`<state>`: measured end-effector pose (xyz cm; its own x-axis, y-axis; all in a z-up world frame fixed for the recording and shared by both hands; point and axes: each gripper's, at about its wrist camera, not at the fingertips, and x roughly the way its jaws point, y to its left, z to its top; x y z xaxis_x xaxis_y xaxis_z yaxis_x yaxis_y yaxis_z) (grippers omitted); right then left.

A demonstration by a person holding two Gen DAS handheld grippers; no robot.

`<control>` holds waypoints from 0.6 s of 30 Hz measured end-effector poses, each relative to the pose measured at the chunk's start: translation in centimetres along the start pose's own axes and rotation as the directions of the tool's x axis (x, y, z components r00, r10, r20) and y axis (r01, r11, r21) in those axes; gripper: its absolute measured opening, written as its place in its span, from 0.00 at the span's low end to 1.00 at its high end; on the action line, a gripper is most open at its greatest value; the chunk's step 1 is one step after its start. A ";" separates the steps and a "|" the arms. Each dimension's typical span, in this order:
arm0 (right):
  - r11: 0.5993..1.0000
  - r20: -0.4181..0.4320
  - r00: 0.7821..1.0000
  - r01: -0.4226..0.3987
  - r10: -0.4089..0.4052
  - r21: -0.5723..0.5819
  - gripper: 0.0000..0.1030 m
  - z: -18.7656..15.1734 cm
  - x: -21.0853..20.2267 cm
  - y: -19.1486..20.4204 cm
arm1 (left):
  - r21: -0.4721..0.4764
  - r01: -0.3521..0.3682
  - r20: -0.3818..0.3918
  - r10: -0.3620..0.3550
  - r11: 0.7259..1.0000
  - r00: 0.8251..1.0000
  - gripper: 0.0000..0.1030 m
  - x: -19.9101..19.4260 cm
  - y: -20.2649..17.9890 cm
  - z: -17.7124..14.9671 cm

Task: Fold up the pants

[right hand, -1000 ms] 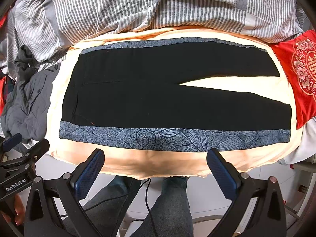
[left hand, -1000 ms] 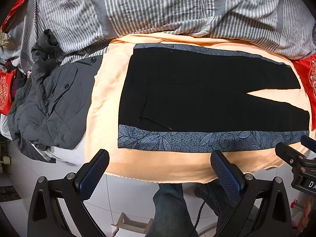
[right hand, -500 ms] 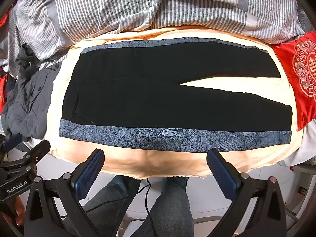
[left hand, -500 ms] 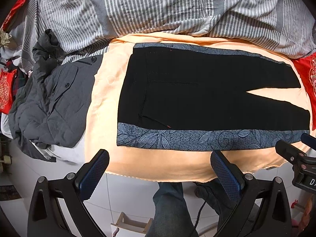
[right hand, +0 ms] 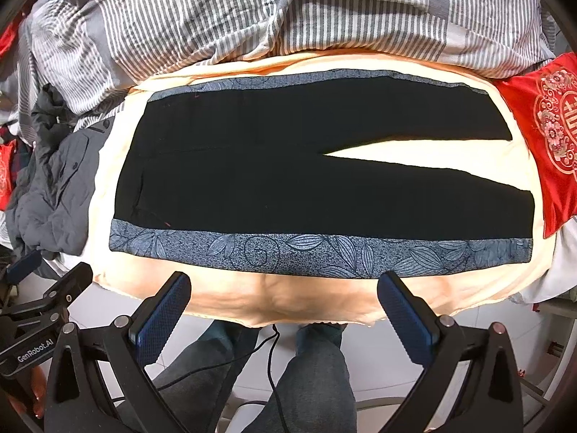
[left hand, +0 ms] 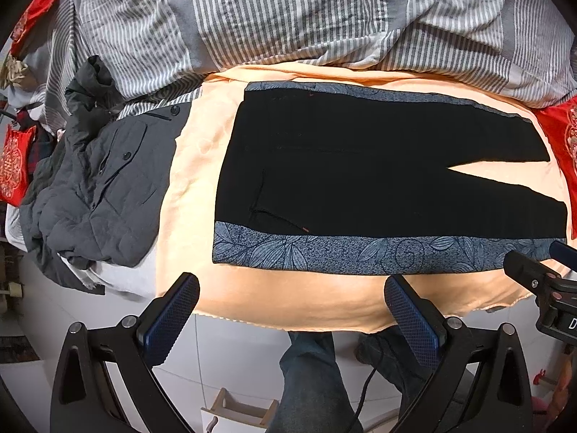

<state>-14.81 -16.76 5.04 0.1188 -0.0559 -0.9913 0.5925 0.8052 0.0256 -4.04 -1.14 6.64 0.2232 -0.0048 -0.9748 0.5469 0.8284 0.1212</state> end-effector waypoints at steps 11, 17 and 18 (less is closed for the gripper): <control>1.000 -0.008 1.000 -0.026 0.026 0.010 1.00 -0.3 0.5 -1.5 | -0.027 -0.016 -0.011 0.015 1.000 1.000 1.00 0.1 -0.7 -1.0; 0.998 -0.042 0.998 -0.048 0.049 0.026 1.00 -0.7 1.4 -3.2 | -0.124 -0.035 -0.023 0.032 0.992 0.999 1.00 0.8 -0.1 -1.9; 0.998 -0.044 0.998 -0.052 0.053 0.026 1.00 -0.8 1.5 -3.4 | -0.139 -0.037 -0.023 0.034 0.990 0.999 1.00 0.9 0.0 -2.0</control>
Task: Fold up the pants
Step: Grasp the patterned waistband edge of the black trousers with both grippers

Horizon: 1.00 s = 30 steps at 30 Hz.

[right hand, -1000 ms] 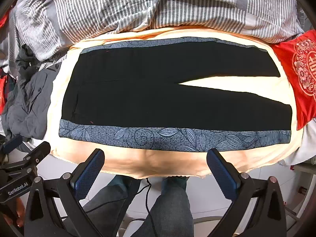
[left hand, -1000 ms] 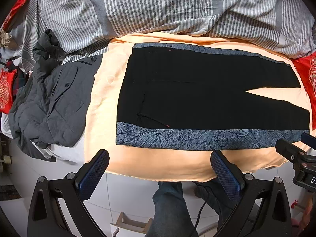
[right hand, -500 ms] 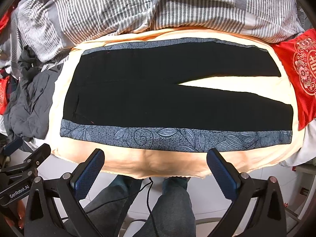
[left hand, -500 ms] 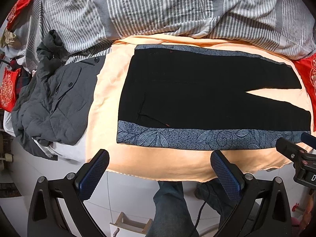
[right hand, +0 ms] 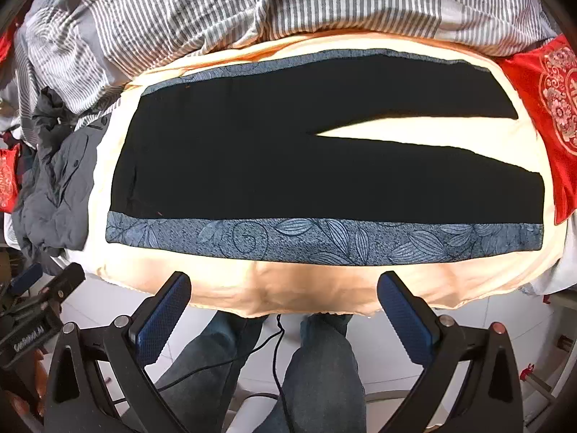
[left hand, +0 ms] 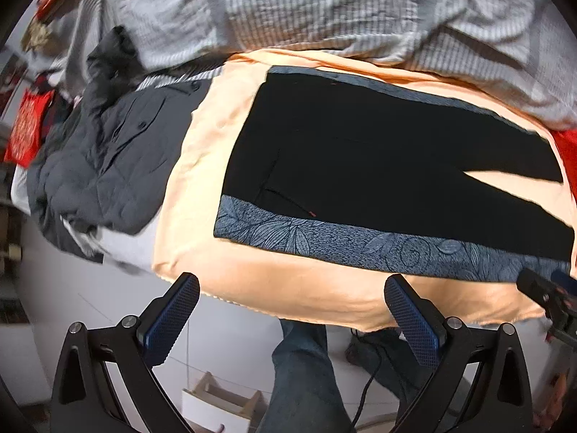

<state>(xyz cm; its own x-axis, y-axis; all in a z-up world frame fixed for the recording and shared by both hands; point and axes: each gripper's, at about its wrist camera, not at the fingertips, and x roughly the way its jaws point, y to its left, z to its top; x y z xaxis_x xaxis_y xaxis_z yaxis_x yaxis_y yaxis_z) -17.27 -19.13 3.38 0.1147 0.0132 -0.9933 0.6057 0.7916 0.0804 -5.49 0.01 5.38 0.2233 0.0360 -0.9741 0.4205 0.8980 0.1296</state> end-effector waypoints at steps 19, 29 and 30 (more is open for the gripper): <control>0.671 0.073 0.797 -0.550 0.599 0.497 0.93 -3.0 15.6 -5.9 | -0.226 0.256 -0.072 -0.278 0.940 0.958 1.00 15.3 4.4 -0.1; 0.528 0.189 0.697 -0.667 0.692 0.525 0.85 -3.9 21.5 -5.8 | -0.256 0.373 -0.095 -0.407 0.892 0.908 1.00 20.1 4.2 -1.1; 0.514 0.204 0.685 -0.680 0.700 0.522 0.85 -3.6 21.6 -5.7 | -0.263 0.381 -0.094 -0.416 0.886 0.904 1.00 20.3 4.2 -1.0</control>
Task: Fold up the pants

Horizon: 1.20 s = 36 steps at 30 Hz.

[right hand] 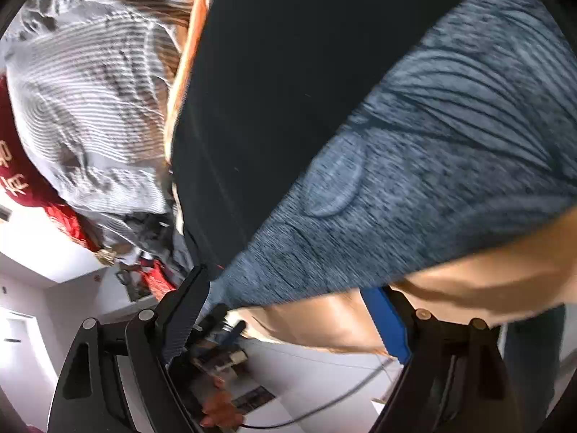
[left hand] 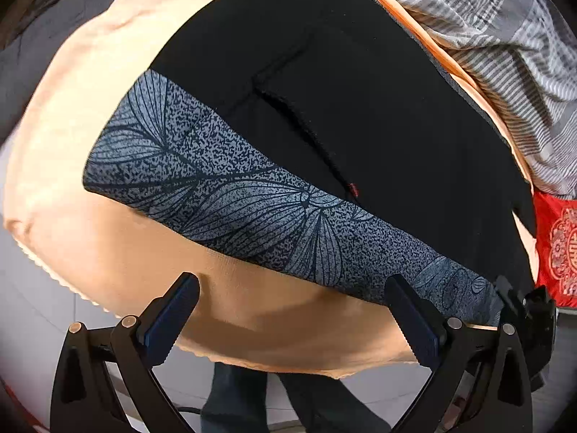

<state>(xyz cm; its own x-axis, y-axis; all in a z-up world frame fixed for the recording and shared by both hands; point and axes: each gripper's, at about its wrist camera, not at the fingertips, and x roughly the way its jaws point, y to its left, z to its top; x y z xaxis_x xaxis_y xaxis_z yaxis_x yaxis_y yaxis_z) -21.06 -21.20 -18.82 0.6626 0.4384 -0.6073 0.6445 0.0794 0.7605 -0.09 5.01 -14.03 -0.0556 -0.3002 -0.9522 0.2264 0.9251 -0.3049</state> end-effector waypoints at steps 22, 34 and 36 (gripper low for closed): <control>0.995 -0.043 0.995 -0.094 0.095 0.018 0.35 1.0 -0.4 4.5 | -0.220 0.099 0.095 -0.080 0.970 0.992 0.50 -0.9 2.0 3.8; 0.990 -0.078 0.996 0.043 -0.054 -0.137 0.09 3.7 -2.6 9.8 | -0.105 0.089 0.161 -0.072 0.990 0.984 0.19 -8.0 -1.8 6.2; 0.983 -0.099 0.993 0.051 -0.069 -0.176 0.09 5.8 -3.0 12.1 | -0.082 0.110 0.178 -0.094 0.991 0.980 0.19 -9.0 -3.7 8.4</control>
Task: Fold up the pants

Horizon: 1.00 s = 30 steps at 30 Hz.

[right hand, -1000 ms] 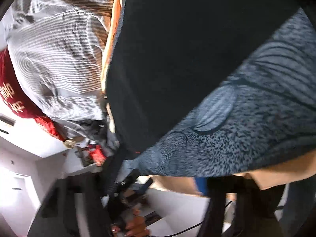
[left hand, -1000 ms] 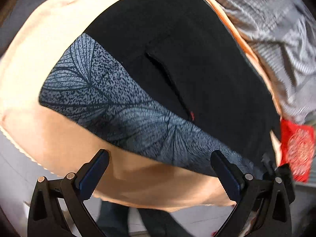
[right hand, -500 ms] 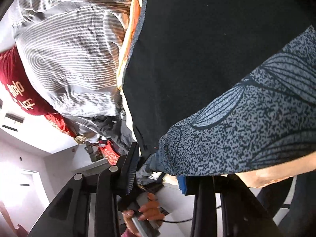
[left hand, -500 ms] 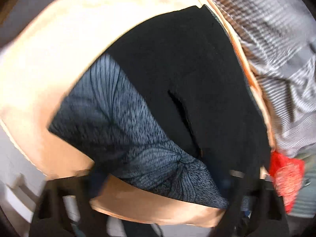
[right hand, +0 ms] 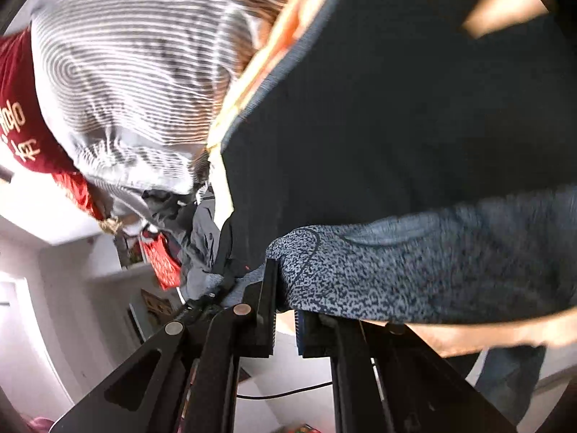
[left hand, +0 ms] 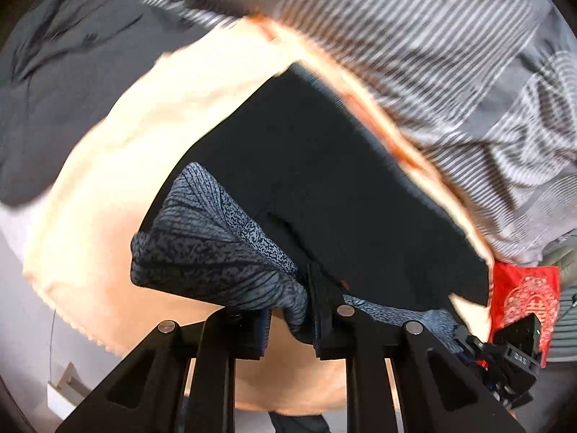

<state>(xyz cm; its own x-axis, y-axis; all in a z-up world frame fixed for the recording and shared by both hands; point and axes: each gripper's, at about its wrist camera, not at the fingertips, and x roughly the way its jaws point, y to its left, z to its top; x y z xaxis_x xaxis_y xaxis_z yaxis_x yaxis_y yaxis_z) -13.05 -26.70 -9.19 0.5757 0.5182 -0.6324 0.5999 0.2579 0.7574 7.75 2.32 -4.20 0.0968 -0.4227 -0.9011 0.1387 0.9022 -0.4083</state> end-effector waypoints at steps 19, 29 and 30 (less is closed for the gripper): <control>0.993 -0.169 0.979 0.118 -0.115 0.009 0.12 23.0 8.4 -0.3 | 0.083 -0.227 0.101 0.218 0.970 0.971 0.44 12.9 -7.8 15.3; 0.982 -0.188 0.971 0.117 -0.145 -0.151 0.66 24.6 8.8 3.5 | 0.119 -0.367 0.228 0.334 0.923 0.914 0.64 7.9 -9.2 15.8; 0.976 -0.173 0.973 0.124 -0.155 -0.178 0.66 24.5 8.3 4.1 | 0.140 -0.377 0.229 0.341 0.915 0.912 0.64 7.9 -9.7 15.4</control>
<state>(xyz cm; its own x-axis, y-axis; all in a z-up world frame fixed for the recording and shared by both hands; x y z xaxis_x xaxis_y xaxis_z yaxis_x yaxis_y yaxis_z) 7.79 -41.28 -15.26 0.3708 0.6048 -0.7048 0.5584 0.4612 0.6896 22.38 -11.06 -5.07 0.3608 -0.0972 -0.9276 0.2285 0.9735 -0.0132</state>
